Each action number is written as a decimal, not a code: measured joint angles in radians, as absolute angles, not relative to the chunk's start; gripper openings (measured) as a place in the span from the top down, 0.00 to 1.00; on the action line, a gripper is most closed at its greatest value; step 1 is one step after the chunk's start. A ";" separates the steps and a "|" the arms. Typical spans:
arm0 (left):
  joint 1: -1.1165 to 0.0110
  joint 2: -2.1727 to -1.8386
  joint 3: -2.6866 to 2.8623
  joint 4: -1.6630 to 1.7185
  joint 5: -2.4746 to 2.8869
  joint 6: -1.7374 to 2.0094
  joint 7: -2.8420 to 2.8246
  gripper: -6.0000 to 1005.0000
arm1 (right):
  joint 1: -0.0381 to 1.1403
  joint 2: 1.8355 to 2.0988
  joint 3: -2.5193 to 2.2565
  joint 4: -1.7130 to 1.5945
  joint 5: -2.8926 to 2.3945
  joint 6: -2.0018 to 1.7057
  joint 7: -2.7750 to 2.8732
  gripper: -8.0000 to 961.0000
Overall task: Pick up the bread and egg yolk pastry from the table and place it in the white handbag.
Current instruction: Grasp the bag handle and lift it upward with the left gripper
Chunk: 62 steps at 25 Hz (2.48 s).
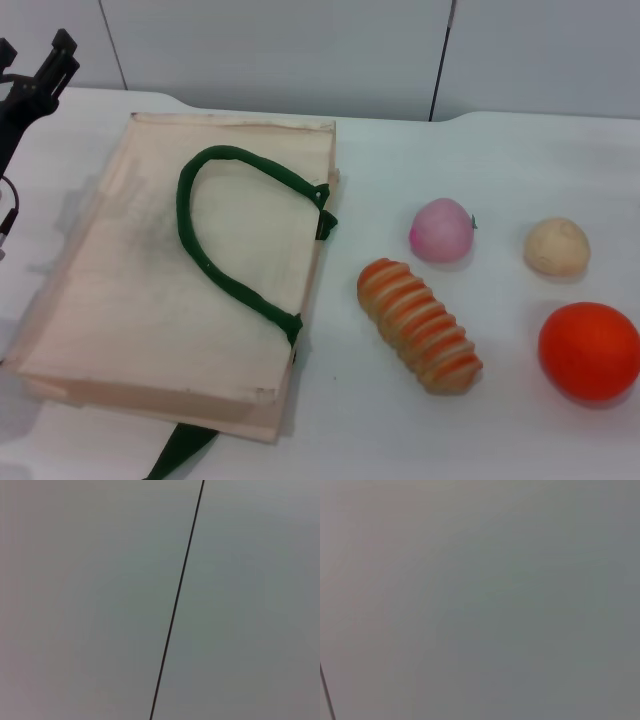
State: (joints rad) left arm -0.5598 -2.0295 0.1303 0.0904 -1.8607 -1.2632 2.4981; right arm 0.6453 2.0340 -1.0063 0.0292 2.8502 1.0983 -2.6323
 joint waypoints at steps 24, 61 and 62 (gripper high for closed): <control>-0.551 -2.021 0.200 0.135 -1.806 -1.256 2.262 0.13 | 0.642 2.026 -1.019 -0.009 2.675 1.098 -2.577 0.12; -0.781 -1.982 0.502 0.451 -0.699 -1.049 1.035 0.13 | 0.617 2.023 -1.003 -0.215 2.223 1.123 -2.384 0.12; -0.784 -1.980 0.521 0.450 -0.691 -1.043 1.013 0.13 | 0.618 2.023 -1.003 -0.215 2.223 1.123 -2.384 0.12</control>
